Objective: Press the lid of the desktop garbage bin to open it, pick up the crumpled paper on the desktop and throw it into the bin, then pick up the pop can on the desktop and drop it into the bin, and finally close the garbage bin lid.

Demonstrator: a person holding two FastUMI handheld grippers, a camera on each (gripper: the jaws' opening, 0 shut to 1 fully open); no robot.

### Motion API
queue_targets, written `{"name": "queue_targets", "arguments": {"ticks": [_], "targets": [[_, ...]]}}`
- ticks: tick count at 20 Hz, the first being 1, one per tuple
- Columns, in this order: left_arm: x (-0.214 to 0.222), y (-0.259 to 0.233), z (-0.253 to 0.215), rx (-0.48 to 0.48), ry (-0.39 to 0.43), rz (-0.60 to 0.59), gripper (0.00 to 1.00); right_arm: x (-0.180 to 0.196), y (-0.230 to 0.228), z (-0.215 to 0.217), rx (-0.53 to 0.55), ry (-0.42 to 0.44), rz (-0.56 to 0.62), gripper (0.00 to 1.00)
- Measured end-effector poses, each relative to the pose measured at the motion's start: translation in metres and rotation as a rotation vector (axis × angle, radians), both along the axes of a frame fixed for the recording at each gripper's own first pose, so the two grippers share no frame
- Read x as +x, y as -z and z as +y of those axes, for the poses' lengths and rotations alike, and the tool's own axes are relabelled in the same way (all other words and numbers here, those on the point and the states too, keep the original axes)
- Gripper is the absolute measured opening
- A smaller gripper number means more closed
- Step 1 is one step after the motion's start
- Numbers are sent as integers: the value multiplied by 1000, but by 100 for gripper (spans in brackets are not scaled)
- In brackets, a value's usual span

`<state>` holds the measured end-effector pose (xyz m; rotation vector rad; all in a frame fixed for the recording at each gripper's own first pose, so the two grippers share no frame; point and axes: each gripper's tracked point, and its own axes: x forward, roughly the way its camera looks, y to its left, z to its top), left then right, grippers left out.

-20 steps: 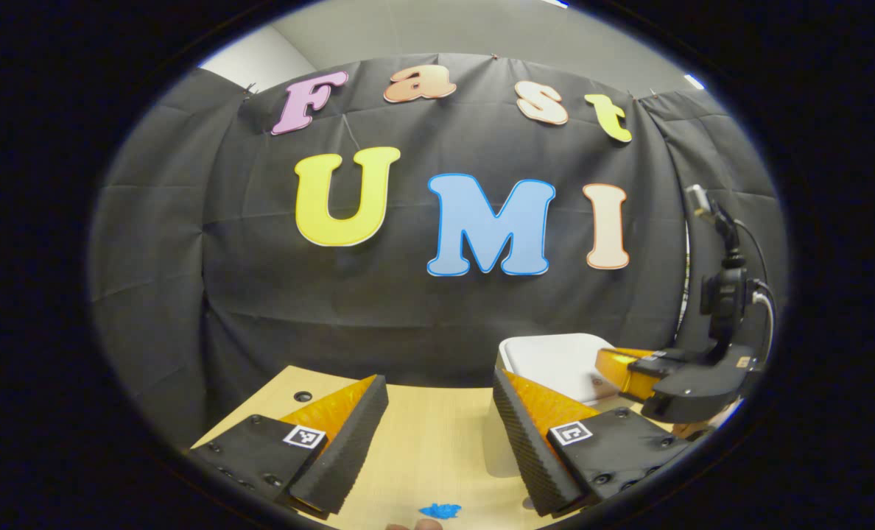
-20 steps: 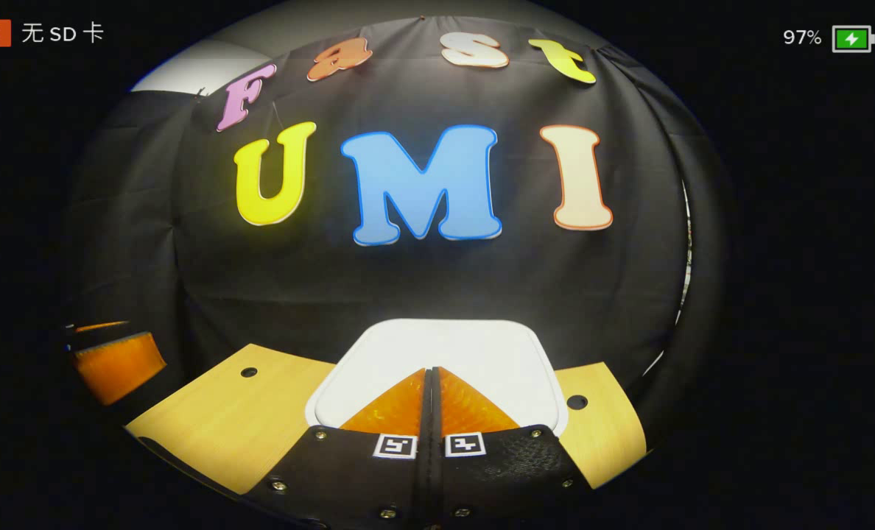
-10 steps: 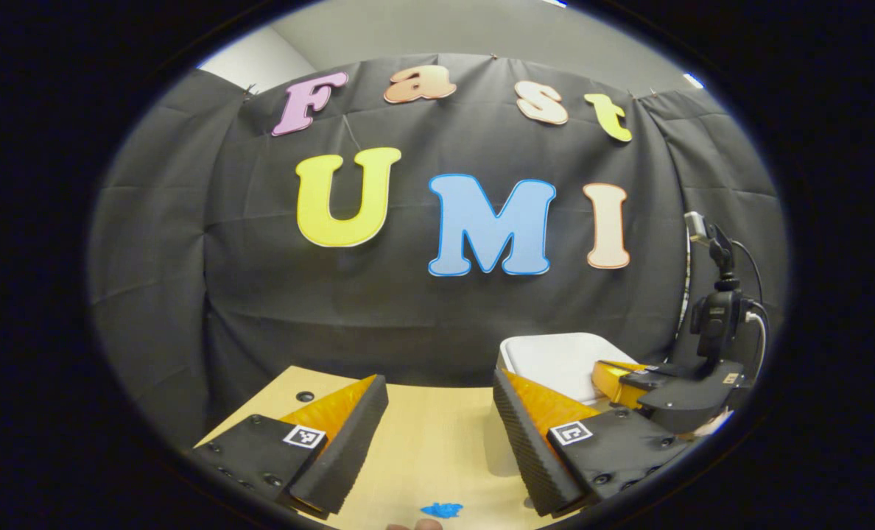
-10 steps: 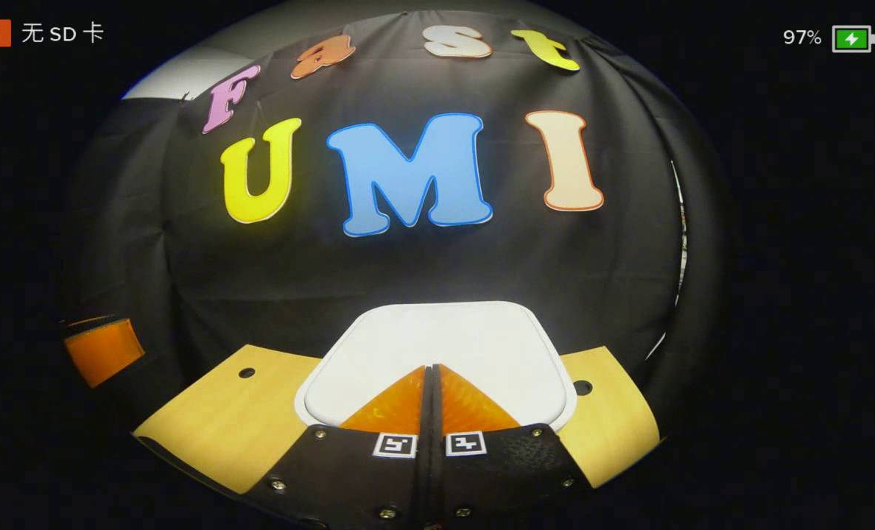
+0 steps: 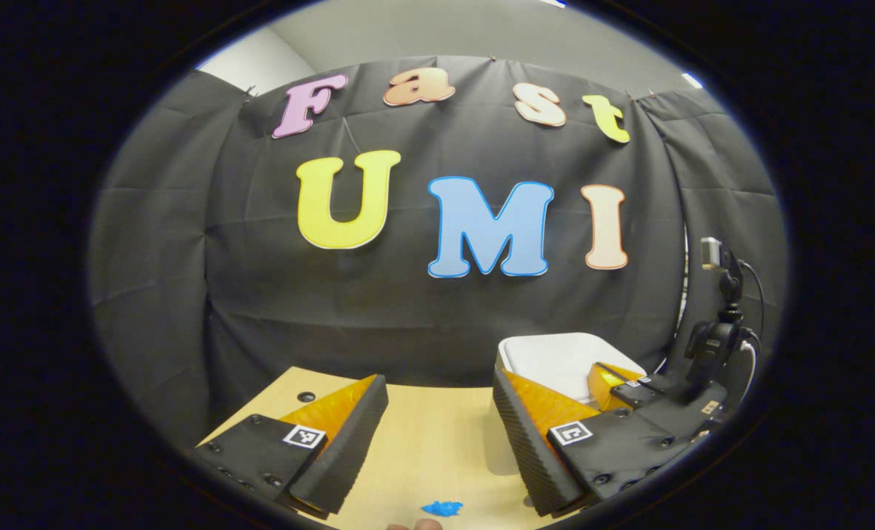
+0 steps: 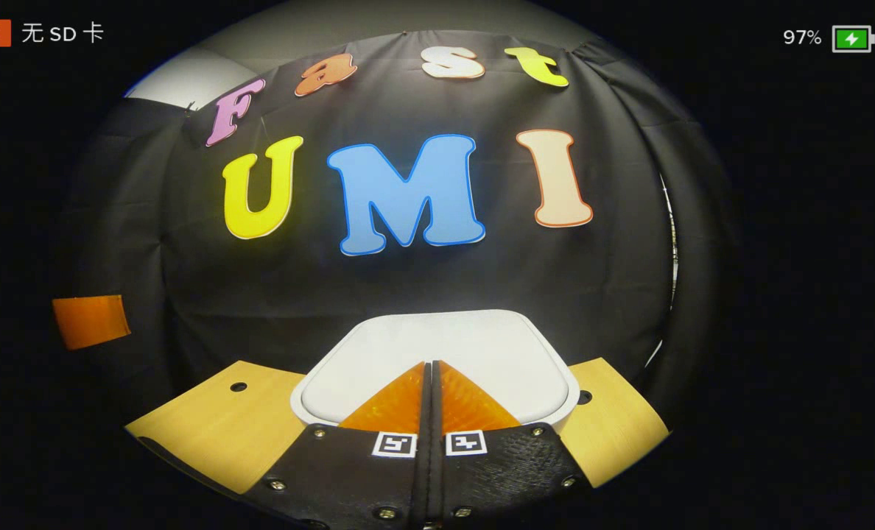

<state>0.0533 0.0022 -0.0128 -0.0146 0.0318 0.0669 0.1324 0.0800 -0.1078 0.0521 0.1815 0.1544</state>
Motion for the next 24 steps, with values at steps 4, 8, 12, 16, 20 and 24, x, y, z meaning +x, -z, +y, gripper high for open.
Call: {"name": "queue_targets", "arguments": {"ticks": [4, 8, 12, 16, 20, 24], "targets": [[-2, -3, -4, 7, 7, -8, 95, -1, 3, -1, 33, -17, 17, 1], [-4, 0, -6, -14, 11, -8, 95, -6, 3, 1, 43, -42, 33, 1], [-7, -3, -5, -19, 9, -13, 95, -21, -1, 0, 53, -42, 60, 0], [-12, -6, -3, -8, 5, -24, 95, -38, -3, -9, -5, 0, 79, 0], [-15, -3, -3, -15, 10, -21, 95, -56, -1, -14, -46, 2, 84, 1], [-15, -1, -4, -18, 19, -18, 95, -66, -14, -16, -20, 12, 67, 1]]}}
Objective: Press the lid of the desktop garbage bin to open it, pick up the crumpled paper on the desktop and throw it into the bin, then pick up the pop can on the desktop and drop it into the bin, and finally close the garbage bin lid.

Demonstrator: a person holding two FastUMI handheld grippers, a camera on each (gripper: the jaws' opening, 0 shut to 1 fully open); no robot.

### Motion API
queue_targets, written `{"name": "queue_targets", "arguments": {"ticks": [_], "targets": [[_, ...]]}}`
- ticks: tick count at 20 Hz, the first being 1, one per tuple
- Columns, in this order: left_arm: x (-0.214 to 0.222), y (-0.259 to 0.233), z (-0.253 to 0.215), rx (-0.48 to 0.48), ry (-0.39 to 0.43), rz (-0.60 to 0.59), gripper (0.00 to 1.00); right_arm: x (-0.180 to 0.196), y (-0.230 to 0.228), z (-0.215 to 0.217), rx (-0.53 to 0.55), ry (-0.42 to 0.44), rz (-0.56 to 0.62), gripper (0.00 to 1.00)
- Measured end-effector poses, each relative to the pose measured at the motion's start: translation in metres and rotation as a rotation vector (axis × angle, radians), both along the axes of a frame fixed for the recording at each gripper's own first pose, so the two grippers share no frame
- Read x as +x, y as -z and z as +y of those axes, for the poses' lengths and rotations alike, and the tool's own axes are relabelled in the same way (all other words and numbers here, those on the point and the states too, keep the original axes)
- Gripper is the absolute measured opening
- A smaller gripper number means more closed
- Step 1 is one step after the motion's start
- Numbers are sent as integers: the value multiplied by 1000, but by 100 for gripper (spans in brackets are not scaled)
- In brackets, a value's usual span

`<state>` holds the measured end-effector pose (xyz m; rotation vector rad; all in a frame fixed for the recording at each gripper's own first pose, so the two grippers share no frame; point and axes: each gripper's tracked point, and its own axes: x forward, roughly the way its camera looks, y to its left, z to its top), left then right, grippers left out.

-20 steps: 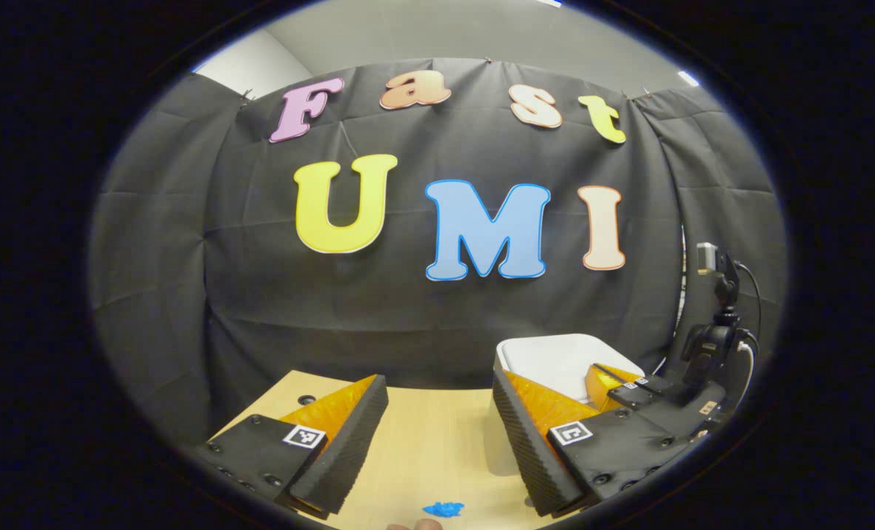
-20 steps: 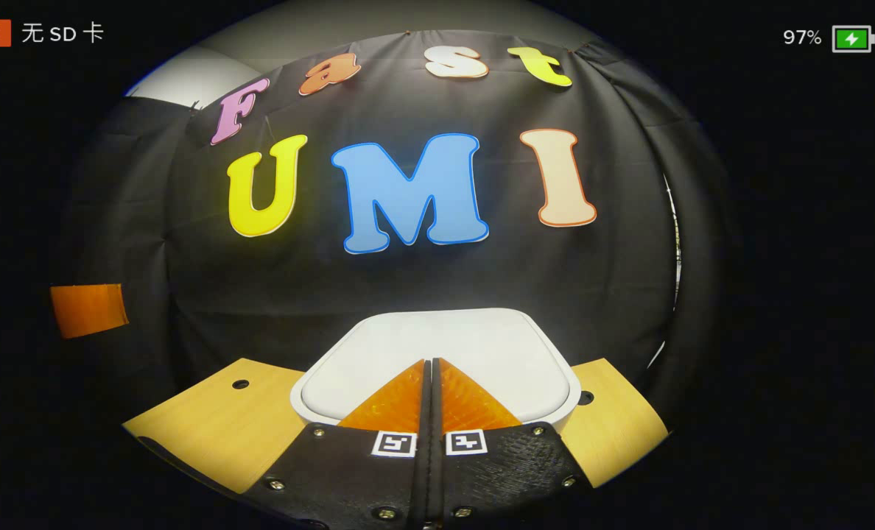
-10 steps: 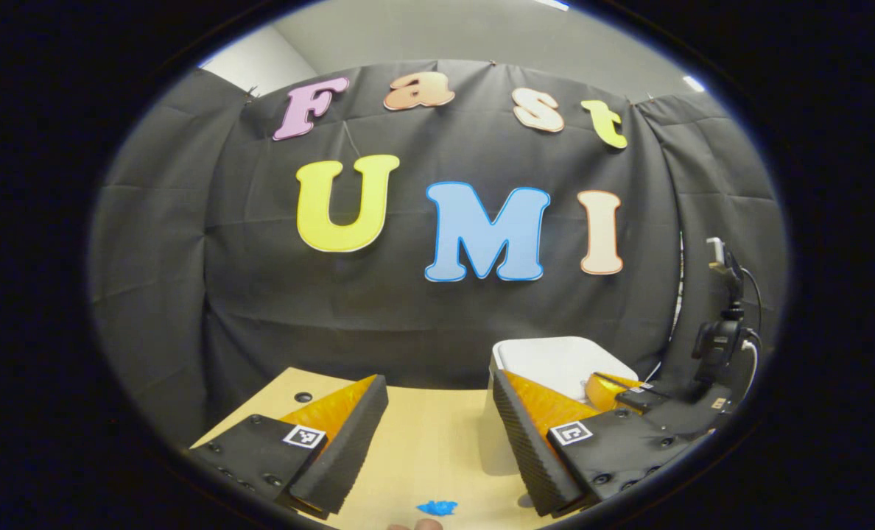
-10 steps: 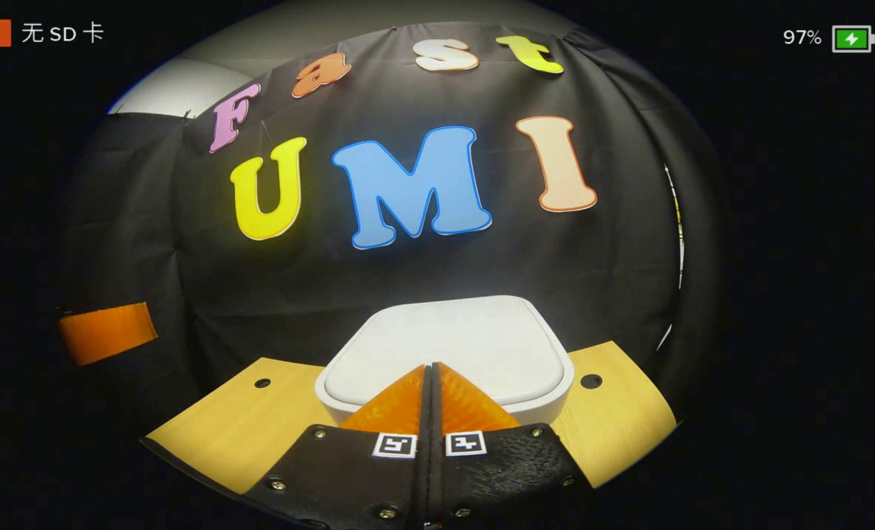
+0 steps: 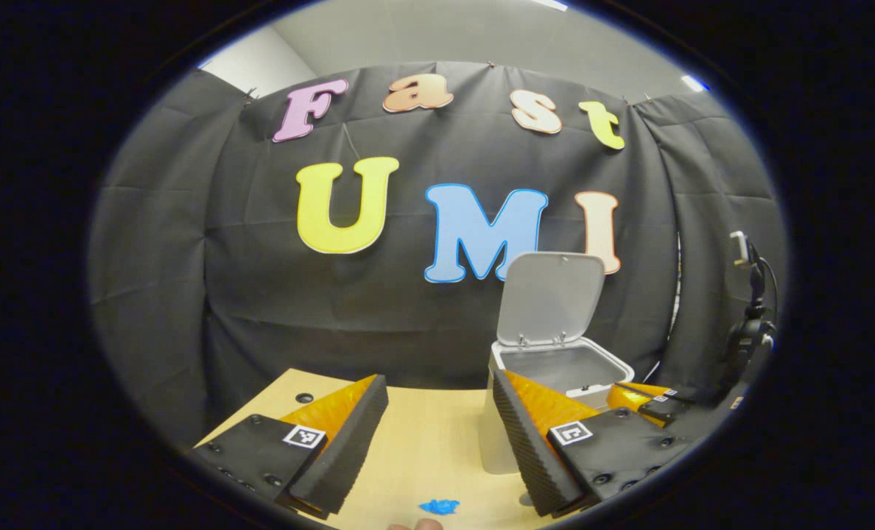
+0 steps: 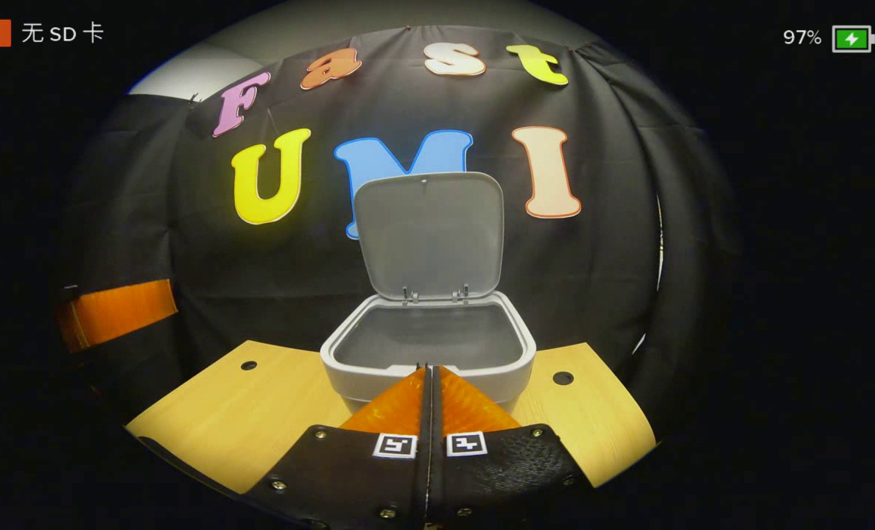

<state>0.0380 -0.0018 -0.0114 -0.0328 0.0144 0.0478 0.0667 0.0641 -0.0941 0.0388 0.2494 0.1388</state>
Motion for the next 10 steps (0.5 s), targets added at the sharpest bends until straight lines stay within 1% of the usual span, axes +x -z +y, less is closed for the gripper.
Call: {"name": "queue_targets", "arguments": {"ticks": [6, 10], "targets": [[6, 6, -4, -9, 24, 10, 95, -8, -26, -3, 42, 17, -32, 1], [7, 8, -5, 5, 32, 9, 95, -12, -41, -4, 32, 26, -61, 1]]}}
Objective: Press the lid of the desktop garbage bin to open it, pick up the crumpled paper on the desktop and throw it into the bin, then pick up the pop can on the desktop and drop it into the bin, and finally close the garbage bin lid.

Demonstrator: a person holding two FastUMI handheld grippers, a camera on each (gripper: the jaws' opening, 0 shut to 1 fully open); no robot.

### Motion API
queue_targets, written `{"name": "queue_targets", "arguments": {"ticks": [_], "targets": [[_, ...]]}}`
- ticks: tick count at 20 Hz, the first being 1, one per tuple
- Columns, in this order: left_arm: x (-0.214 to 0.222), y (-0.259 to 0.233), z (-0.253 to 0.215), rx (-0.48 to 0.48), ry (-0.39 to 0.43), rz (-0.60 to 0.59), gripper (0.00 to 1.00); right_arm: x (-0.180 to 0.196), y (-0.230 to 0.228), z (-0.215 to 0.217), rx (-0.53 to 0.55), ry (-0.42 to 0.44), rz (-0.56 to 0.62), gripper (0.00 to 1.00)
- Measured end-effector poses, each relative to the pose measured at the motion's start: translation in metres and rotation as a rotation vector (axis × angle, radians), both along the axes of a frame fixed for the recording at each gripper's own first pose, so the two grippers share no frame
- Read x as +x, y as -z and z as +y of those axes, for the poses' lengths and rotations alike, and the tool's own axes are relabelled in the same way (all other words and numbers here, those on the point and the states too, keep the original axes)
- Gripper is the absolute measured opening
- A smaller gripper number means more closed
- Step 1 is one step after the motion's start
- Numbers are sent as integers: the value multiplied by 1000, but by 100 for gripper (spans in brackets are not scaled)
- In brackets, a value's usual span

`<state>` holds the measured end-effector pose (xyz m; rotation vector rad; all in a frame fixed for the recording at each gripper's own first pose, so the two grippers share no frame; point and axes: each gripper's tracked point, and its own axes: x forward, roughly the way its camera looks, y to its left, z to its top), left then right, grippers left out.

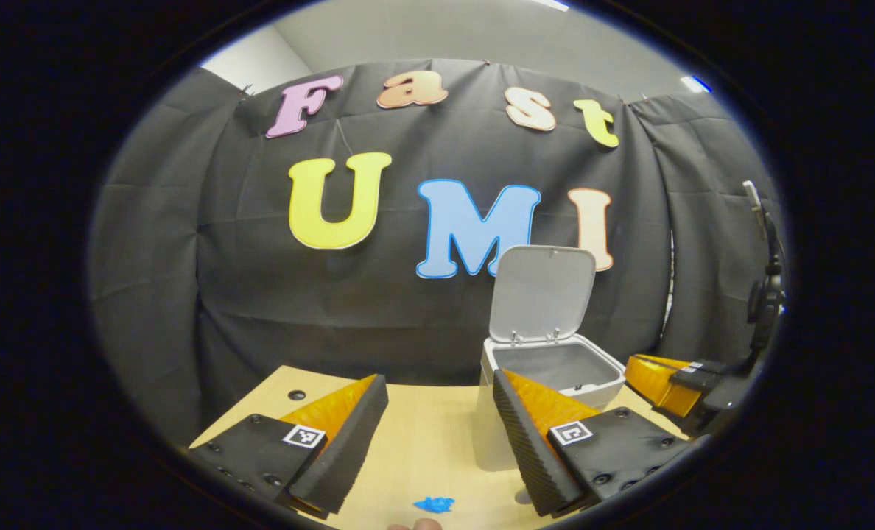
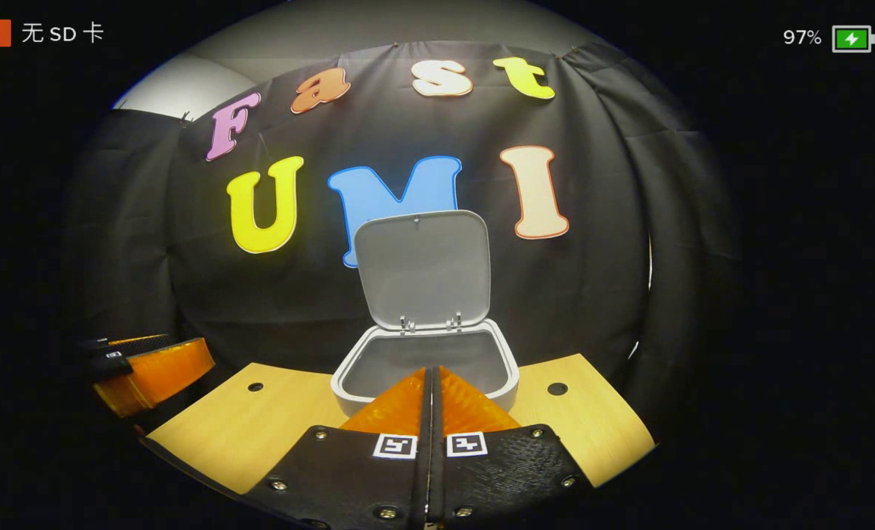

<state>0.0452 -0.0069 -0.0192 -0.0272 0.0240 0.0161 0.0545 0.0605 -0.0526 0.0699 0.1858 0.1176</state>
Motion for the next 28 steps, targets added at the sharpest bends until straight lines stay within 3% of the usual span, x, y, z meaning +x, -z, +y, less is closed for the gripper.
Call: {"name": "queue_targets", "arguments": {"ticks": [3, 4, 6, 8, 9, 15, 28], "targets": [[1, 6, 1, -1, 4, 11, 95, -3, -18, 8, 34, -28, -30, 1], [2, 9, 2, -3, 4, 16, 95, -4, -18, 10, 36, -40, -33, 6], [2, 19, 2, -9, 7, 33, 95, -8, -24, 12, 33, -60, -36, 45], [5, 31, 4, -12, 7, 55, 95, -10, -34, 13, 41, -70, -68, 92], [6, 38, 6, -12, 5, 67, 95, -9, -37, 11, 40, -58, -86, 99], [14, 82, 7, 3, 8, 152, 95, -20, -51, 1, 33, -32, -117, 98], [28, 248, -8, 28, 31, 444, 96, -43, -67, -39, -61, 61, -135, 98]]}}
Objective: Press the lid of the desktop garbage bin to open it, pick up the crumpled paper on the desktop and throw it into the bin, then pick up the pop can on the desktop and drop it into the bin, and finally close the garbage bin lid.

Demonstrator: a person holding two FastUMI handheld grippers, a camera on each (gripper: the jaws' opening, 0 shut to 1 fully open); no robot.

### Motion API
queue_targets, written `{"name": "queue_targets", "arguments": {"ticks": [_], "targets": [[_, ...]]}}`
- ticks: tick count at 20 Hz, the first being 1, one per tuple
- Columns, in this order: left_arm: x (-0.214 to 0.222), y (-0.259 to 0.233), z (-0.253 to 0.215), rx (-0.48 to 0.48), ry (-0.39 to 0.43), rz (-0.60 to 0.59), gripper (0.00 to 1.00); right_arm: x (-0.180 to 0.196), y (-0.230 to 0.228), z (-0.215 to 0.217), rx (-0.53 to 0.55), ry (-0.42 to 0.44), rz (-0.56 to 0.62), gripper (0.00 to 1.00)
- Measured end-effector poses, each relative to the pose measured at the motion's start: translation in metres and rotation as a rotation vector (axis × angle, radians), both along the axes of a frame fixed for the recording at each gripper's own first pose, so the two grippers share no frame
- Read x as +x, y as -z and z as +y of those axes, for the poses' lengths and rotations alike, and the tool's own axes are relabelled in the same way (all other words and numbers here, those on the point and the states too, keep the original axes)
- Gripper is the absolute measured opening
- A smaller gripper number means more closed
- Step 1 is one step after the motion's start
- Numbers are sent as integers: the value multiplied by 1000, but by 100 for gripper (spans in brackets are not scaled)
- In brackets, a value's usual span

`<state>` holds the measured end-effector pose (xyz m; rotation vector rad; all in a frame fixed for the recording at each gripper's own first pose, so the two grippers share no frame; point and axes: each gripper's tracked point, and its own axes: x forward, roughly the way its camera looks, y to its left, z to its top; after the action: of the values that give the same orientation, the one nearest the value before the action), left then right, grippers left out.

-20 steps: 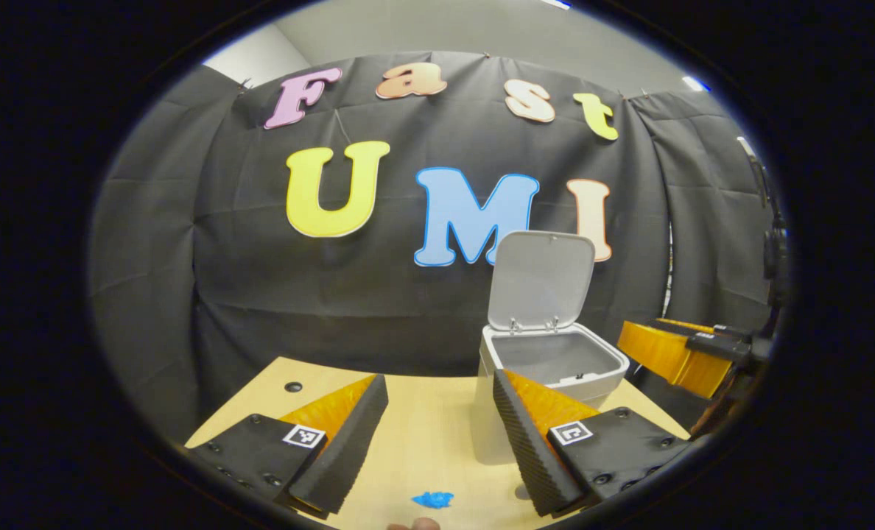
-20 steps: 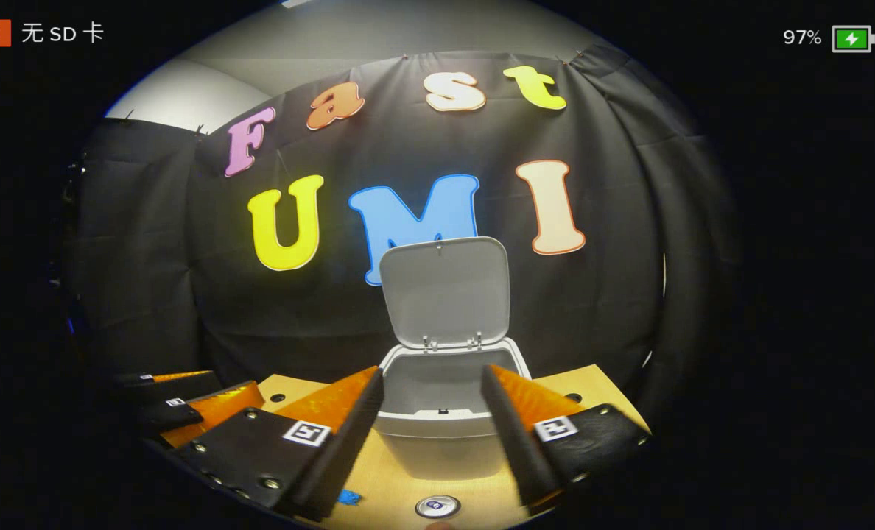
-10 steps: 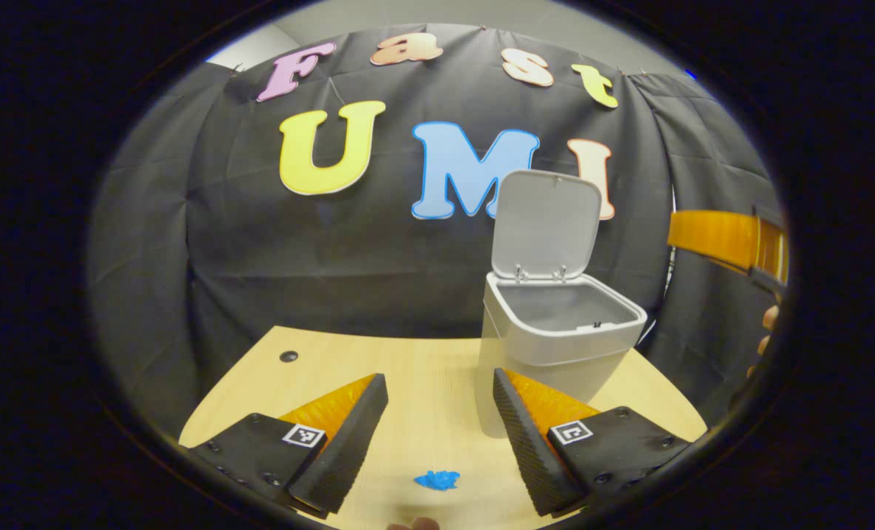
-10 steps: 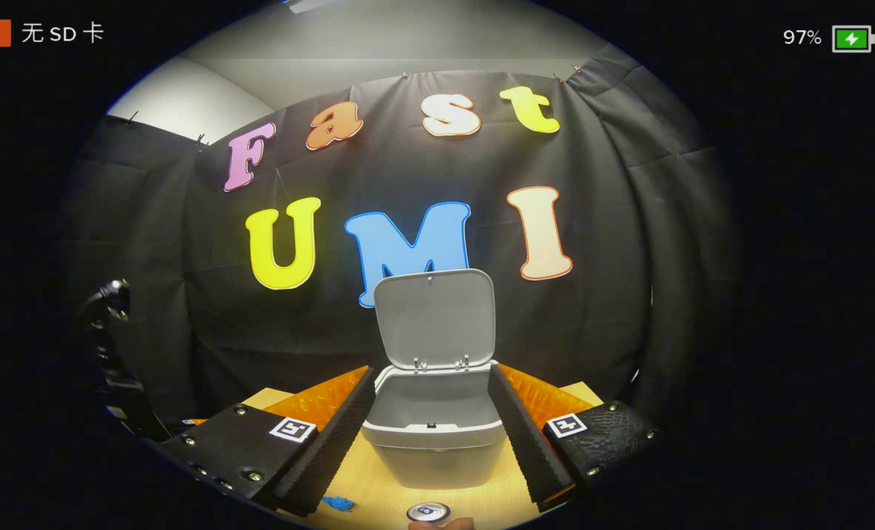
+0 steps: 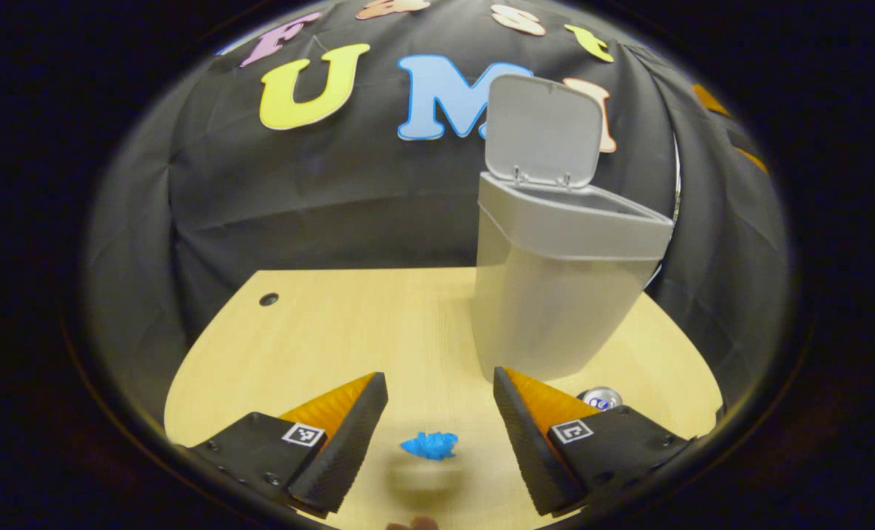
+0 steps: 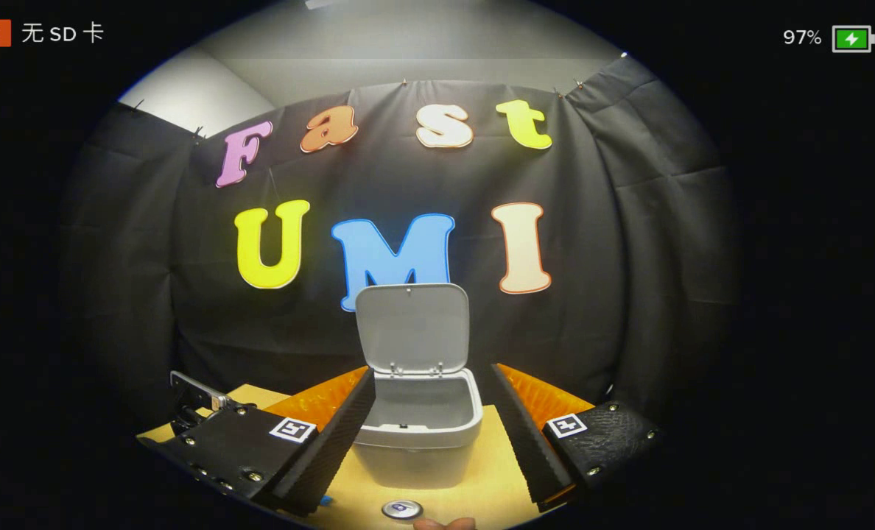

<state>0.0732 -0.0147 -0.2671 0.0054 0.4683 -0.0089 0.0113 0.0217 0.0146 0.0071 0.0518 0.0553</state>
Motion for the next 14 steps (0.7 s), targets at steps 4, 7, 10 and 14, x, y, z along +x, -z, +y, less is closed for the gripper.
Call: {"name": "queue_targets", "arguments": {"ticks": [4, 7, 10, 14], "targets": [[-5, 52, 3, 40, 3, 72, 96, -15, 9, -24, -7, 59, 31, 98], [-8, 81, -3, 37, 11, 116, 96, -26, 20, -43, -36, 109, 71, 98], [-8, 103, -2, 31, -2, 164, 96, -39, 31, -54, -45, 135, 110, 98], [-7, 121, 10, 36, -46, 202, 97, -54, 47, -67, -37, 162, 158, 98]]}}
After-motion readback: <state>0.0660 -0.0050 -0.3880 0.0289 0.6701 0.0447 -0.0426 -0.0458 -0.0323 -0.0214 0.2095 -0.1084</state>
